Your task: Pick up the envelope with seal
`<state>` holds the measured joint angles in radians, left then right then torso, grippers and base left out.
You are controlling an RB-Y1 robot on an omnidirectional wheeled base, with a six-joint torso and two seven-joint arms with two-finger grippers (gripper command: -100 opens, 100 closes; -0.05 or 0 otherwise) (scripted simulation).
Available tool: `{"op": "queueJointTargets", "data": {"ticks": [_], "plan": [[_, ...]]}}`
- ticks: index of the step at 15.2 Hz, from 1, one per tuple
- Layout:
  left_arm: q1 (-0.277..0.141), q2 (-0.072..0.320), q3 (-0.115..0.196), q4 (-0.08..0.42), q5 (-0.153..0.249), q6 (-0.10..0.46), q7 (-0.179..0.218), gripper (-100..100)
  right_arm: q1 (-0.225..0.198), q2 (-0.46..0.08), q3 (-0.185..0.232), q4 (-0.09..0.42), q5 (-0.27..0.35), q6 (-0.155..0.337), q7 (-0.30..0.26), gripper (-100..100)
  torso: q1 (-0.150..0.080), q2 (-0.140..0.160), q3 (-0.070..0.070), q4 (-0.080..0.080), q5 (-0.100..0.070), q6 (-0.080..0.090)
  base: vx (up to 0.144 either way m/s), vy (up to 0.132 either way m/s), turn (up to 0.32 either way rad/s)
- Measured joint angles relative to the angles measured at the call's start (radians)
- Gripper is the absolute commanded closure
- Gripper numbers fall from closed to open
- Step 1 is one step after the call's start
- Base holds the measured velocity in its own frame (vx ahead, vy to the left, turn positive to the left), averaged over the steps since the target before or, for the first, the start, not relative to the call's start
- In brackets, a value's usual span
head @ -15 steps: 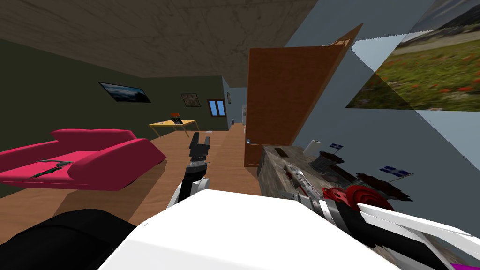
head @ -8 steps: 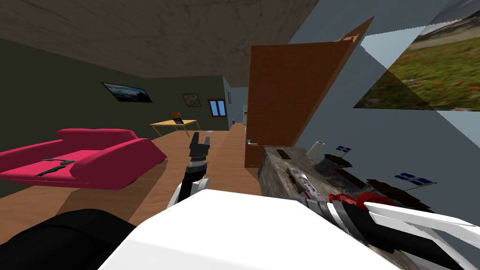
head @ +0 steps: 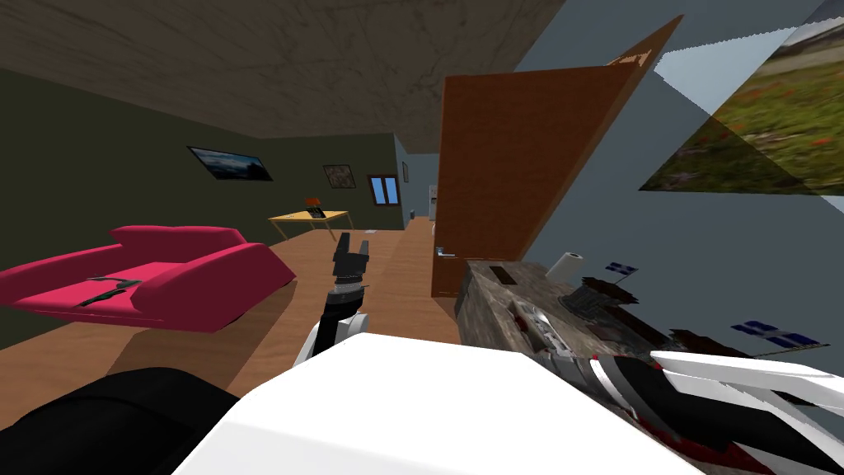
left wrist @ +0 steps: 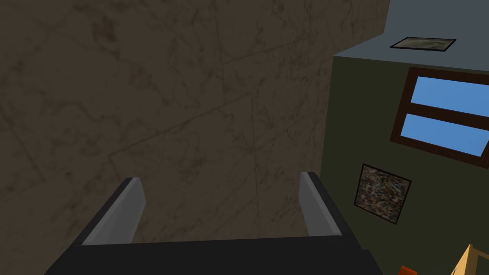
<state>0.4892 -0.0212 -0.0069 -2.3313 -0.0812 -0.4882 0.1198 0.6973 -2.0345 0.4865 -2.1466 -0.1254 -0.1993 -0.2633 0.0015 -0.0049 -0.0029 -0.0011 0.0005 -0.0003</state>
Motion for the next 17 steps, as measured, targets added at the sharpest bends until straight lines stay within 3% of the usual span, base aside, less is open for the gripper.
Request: {"op": "queueJointTargets", "data": {"ticks": [2,4,9,12,17], "plan": [[0.000,0.000,0.000,0.000,0.000,0.000,0.000,0,0.022,-0.046,-0.010,0.003,0.003,0.013,-0.019,-100,0.001,-0.002,-0.001,-0.001,0.000,0.000,0.078,0.020,0.033],[0.000,0.000,0.000,0.000,0.000,0.000,0.000,0,0.009,-0.088,0.014,0.005,-0.010,0.019,-0.020,-100,0.001,-0.001,-0.001,0.000,0.000,0.000,0.064,0.024,0.040],[0.000,0.000,0.000,0.000,0.000,0.000,0.000,0,0.036,-0.186,0.017,0.016,-0.018,0.046,-0.036,-100,0.003,-0.003,-0.002,-0.001,0.001,0.000,0.090,0.037,0.058],[0.000,0.000,0.000,0.000,0.000,0.000,0.000,0,0.018,-0.250,0.047,0.023,-0.029,0.047,-0.042,-100,0.003,-0.003,-0.002,-0.001,0.001,0.000,0.087,0.038,0.049],[0.000,0.000,0.000,0.000,0.000,0.000,0.000,0,0.022,-0.338,0.056,0.027,-0.041,0.065,-0.057,-100,0.004,-0.004,-0.002,-0.001,0.001,0.000,0.092,0.047,0.057]]}}
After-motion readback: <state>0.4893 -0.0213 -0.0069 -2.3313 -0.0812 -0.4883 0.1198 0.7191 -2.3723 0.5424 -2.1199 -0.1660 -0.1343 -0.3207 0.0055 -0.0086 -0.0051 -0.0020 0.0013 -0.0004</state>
